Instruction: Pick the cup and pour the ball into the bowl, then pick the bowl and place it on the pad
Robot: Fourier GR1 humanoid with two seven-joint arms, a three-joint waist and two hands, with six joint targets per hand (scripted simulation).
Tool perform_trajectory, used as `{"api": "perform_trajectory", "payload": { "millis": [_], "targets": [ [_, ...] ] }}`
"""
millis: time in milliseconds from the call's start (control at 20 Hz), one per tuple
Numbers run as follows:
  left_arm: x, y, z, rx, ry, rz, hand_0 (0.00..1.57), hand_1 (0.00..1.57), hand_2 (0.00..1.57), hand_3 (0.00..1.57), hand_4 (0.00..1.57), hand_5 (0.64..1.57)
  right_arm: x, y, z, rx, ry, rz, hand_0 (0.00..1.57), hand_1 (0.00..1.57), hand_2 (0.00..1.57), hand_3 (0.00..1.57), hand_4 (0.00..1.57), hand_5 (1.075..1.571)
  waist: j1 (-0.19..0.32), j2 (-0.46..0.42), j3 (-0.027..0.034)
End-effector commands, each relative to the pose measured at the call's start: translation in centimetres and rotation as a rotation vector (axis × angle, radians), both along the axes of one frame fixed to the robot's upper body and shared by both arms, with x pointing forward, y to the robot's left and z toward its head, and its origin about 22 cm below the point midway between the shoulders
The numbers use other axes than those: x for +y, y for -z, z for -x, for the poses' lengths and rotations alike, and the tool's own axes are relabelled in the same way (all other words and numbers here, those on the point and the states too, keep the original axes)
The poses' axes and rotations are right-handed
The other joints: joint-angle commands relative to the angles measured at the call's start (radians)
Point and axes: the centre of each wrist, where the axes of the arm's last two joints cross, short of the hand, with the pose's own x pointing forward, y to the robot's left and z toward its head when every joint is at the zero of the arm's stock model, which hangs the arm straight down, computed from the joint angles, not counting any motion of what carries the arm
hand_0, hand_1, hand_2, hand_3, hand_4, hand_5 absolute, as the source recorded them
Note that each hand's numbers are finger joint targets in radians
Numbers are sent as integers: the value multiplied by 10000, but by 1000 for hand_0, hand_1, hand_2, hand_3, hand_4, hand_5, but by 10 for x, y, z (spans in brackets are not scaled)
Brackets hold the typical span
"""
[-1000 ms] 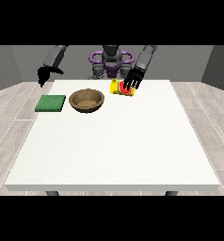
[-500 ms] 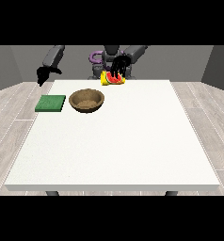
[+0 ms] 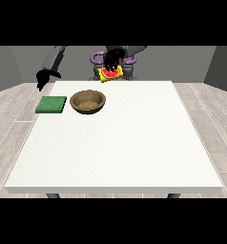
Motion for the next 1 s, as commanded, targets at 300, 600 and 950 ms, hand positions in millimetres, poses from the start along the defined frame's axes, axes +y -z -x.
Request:
{"api": "perform_trajectory", "payload": {
  "millis": [300,600,950],
  "targets": [
    [-17,-3,19,-414,297,-1894,0,0,1571,1571,661,1545,6,10,8,-183,-574,-160,0,0,143,253,415,1529,-378,121,-8],
    [-13,-15,13,-591,1044,-3931,1340,1340,1571,1571,1151,1533,-14,-8,2,-193,-225,-57,0,0,0,282,416,1530,-103,-168,-7],
    [-11,-39,8,-660,981,-2805,1053,1053,1571,1571,1046,1560,12,-1,-11,427,-493,-578,0,0,277,198,737,1555,103,99,-11]
  ]
}}
